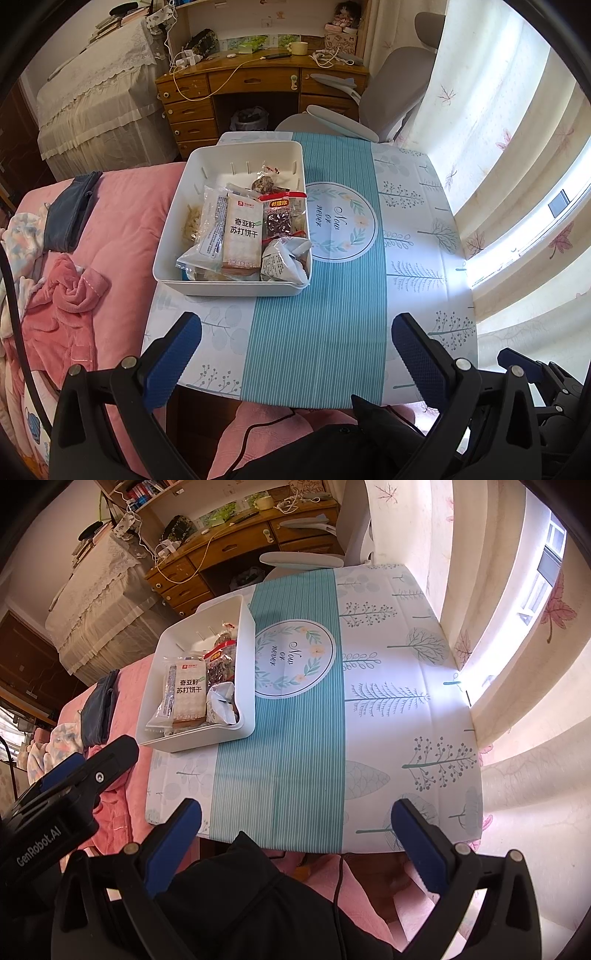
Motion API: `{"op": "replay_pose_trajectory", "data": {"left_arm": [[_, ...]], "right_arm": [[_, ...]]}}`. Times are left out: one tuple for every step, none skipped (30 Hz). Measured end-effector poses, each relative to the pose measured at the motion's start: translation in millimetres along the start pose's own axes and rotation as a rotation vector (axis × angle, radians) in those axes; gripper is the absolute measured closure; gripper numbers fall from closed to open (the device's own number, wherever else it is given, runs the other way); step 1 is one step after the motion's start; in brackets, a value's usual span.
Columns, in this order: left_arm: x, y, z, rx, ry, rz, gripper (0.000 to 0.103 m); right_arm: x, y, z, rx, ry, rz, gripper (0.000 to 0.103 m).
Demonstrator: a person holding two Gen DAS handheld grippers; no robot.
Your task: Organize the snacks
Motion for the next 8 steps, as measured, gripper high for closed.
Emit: {"op": "replay_pose_trajectory", "data": {"left_arm": [[0.2, -0.1, -0.1, 0.0, 0.0, 0.0, 0.001], [0.5, -0.1, -0.2, 0.001, 0.0, 0.0, 0.001], [0.1, -0.1, -0.2, 0.0, 0.0, 0.0, 0.001], [0.0, -0.1, -0.3, 0.0, -0.001, 0.0, 0.001], [0.6, -0.3, -0.2, 0.001, -0.003, 0.001, 0.001], [1.4, -2.2, 0.7, 0.004, -0.002, 0.001, 0.001], [1.8, -2.4, 0.9, 0.004, -0.003, 0.001, 0.001], [1.4, -2.3, 0.5, 0.004, -0.003, 0.001, 0.001]], "right_arm": [[-0.2, -0.2, 0.0, 0.0, 0.0, 0.0, 0.0], [-0.2, -0.2, 0.0, 0.0, 0.0, -0.001, 0.0], [-0.3, -0.5, 0.0, 0.0, 0.0, 0.0, 0.0], [-0.2, -0.6, -0.1, 0.0, 0.0, 0.0, 0.0], [-0.2, -0.6, -0.2, 0.0, 0.0, 0.0, 0.0], [0.6, -0.3, 0.1, 0.001, 0.0, 0.0, 0.0], [0.7, -0.3, 0.0, 0.001, 0.0, 0.0, 0.0], [0.6, -0.5, 0.0, 0.001, 0.0, 0.0, 0.0]]}}
Point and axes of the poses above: each gripper's, at about its wrist camera, not at the fingertips, and x roughly the way its jaws point, z to its left, y to its underside, the point moved 7 cm from there along x, roughly the way its jaws point, and after that the axes turned 7 degrees about x, right-handed, at the moved point
